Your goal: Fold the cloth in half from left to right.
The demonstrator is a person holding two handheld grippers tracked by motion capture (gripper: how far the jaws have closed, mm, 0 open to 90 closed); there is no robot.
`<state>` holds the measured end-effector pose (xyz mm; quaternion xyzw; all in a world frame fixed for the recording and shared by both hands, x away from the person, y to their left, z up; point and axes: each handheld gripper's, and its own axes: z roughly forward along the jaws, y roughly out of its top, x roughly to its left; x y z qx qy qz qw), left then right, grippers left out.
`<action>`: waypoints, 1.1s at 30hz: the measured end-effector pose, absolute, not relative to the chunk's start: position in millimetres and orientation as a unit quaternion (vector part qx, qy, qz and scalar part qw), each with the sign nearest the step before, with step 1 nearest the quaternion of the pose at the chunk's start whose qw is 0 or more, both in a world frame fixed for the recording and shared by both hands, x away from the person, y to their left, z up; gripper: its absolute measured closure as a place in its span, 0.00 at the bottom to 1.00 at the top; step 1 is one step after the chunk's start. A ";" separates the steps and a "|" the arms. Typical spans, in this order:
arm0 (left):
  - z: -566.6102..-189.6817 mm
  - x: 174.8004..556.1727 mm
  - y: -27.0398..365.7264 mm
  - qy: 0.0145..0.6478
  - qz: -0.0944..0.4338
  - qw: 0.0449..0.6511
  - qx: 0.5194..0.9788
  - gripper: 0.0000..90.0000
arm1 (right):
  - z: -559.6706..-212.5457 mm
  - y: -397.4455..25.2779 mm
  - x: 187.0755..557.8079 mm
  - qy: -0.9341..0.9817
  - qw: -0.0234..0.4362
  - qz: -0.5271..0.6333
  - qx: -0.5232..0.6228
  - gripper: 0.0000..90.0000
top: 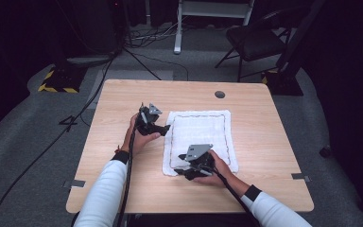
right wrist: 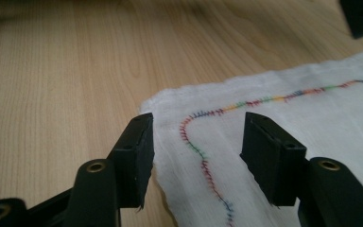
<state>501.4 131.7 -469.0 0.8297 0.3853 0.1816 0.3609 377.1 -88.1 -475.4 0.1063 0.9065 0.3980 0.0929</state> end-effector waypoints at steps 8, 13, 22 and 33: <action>-472.4 512.1 125.9 0.399 0.199 0.352 0.823 0.25 | -490.8 -58.0 374.7 0.916 0.071 0.384 0.092 0.48; -475.8 514.1 122.7 0.408 0.206 0.346 0.819 0.24 | -495.9 -47.4 375.7 0.918 0.075 0.378 0.097 0.53; -481.1 532.3 112.7 0.434 0.198 0.339 0.811 0.25 | -494.2 -50.3 379.4 0.916 0.103 0.370 0.116 0.90; -496.0 548.0 99.1 0.456 0.183 0.329 0.807 0.24 | -493.1 -55.7 367.2 0.920 0.096 0.366 0.100 0.96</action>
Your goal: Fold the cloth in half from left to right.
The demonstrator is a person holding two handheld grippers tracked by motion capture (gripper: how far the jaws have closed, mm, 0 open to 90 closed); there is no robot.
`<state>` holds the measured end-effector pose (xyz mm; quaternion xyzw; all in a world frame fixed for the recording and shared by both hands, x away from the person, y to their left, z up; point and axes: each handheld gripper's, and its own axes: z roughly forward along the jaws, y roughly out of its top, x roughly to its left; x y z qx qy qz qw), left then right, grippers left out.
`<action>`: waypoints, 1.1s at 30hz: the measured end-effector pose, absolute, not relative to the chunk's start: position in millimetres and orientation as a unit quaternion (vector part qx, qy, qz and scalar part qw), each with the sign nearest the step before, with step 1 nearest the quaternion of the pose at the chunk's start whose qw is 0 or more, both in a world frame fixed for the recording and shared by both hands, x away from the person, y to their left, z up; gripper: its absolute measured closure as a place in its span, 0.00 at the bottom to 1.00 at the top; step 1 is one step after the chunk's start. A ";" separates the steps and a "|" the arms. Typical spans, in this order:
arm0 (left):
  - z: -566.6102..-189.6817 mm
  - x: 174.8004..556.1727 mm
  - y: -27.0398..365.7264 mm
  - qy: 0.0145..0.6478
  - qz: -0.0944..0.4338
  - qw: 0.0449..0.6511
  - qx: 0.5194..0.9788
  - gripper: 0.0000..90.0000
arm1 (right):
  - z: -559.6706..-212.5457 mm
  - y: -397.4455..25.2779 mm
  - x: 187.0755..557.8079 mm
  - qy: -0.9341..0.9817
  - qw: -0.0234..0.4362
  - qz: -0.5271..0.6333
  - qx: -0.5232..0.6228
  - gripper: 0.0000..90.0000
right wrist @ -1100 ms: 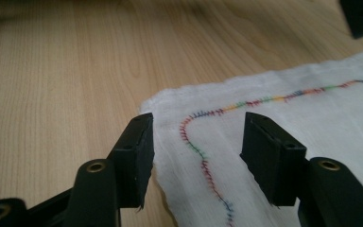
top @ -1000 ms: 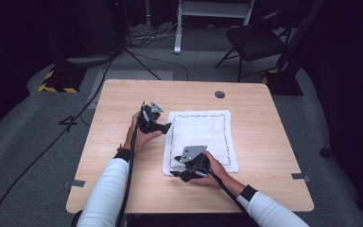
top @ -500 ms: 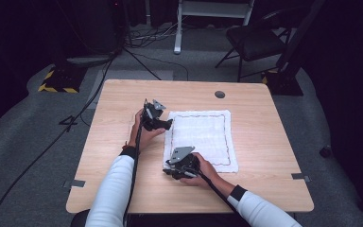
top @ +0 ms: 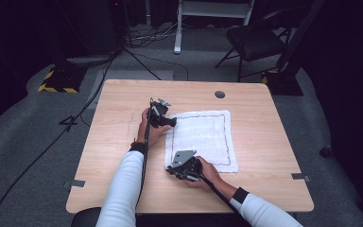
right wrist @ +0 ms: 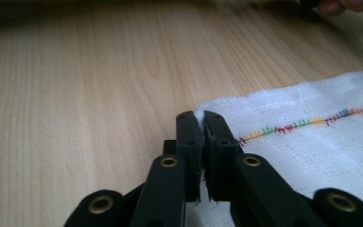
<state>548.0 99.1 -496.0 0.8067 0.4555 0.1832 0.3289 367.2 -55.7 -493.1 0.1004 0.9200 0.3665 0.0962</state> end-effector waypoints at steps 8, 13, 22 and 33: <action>-499.9 551.5 102.0 0.463 0.166 0.331 0.805 0.23 | -492.4 -57.1 359.5 0.921 0.092 0.366 0.098 0.96; -497.2 549.6 105.4 0.442 0.153 0.342 0.815 0.48 | -492.6 -56.9 359.4 0.921 0.093 0.365 0.097 0.96; -498.2 547.5 107.0 0.407 0.114 0.372 0.826 0.90 | -493.2 -57.9 359.9 0.920 0.092 0.369 0.099 0.96; -494.4 546.9 121.4 0.414 0.126 0.361 0.826 0.96 | -493.2 -57.1 361.7 0.914 0.102 0.379 0.097 0.97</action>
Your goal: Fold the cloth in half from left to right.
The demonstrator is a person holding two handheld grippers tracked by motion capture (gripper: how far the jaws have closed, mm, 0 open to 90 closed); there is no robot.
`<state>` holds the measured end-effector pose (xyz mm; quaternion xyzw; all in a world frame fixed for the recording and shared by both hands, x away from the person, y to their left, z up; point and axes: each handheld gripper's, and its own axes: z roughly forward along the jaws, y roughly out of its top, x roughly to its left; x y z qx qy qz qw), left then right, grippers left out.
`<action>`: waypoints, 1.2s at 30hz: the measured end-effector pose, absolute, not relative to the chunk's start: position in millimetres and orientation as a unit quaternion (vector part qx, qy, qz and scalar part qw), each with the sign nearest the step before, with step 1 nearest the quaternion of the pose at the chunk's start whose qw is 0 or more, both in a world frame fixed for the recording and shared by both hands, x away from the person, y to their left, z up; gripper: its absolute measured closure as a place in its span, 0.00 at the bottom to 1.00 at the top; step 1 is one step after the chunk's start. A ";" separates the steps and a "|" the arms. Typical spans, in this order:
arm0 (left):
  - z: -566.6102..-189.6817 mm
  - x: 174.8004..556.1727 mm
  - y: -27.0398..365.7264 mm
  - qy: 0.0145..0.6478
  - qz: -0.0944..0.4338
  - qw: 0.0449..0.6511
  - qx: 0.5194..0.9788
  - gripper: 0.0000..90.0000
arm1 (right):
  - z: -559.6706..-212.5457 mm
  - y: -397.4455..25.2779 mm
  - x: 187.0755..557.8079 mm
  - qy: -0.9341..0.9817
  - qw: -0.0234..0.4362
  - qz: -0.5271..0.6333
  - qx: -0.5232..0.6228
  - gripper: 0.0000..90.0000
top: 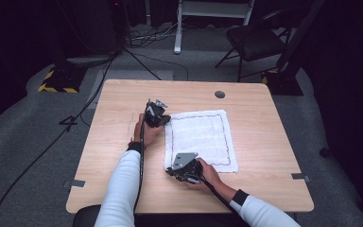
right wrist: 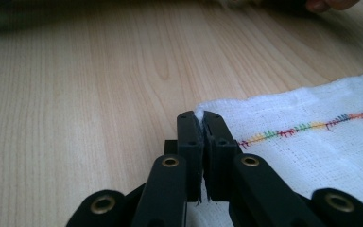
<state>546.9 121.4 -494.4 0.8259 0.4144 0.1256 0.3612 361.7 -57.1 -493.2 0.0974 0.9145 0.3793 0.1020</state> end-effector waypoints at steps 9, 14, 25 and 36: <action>-486.0 544.6 128.3 0.415 0.141 0.353 0.827 0.96 | -489.2 -54.6 362.1 0.912 0.113 0.384 0.094 0.97; -482.0 541.0 136.2 0.419 0.147 0.352 0.824 0.96 | -484.9 -47.9 360.0 0.910 0.122 0.387 0.082 0.97; -468.1 539.2 156.6 0.420 0.164 0.340 0.825 0.96 | -474.9 -38.0 359.8 0.904 0.129 0.400 0.080 0.97; -450.7 537.8 165.4 0.424 0.178 0.343 0.819 0.96 | -463.3 -39.6 358.7 0.894 0.148 0.413 0.089 0.97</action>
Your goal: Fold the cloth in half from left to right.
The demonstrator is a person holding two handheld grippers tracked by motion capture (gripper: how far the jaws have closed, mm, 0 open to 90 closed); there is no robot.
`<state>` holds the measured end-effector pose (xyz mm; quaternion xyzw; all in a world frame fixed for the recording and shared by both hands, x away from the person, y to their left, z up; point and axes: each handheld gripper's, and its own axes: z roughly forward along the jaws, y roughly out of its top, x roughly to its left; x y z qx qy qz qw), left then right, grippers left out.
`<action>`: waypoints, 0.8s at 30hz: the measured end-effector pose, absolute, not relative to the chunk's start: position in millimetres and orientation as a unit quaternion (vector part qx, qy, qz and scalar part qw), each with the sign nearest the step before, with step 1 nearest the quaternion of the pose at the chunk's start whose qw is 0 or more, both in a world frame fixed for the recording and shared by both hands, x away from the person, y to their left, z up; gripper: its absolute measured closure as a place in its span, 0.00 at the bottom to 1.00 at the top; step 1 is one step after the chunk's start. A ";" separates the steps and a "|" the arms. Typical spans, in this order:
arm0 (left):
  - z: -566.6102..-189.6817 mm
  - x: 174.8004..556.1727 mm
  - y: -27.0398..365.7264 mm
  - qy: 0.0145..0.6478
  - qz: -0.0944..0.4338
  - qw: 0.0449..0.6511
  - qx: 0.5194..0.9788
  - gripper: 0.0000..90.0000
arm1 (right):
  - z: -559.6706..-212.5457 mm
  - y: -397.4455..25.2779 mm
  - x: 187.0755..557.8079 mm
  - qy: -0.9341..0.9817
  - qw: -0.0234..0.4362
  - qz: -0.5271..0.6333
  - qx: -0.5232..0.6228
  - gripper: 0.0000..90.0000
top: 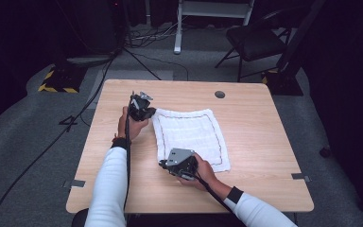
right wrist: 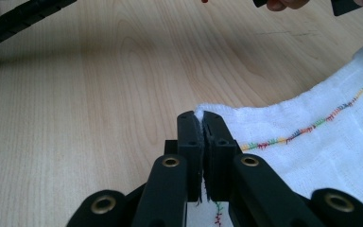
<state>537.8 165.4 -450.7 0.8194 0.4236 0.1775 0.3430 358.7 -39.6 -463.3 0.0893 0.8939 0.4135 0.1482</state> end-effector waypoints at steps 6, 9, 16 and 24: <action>-448.6 538.1 158.9 0.422 0.175 0.354 0.816 0.96 | -459.1 -48.9 360.8 0.888 0.151 0.422 0.102 0.97; -449.0 538.0 155.0 0.422 0.174 0.361 0.813 0.96 | -458.5 -52.3 360.5 0.889 0.154 0.419 0.101 0.97; -448.4 538.9 142.5 0.419 0.173 0.369 0.811 0.96 | -456.3 -62.2 360.9 0.886 0.157 0.422 0.108 0.97; -449.2 541.3 128.6 0.418 0.174 0.368 0.813 0.96 | -452.5 -79.7 360.4 0.884 0.156 0.426 0.115 0.97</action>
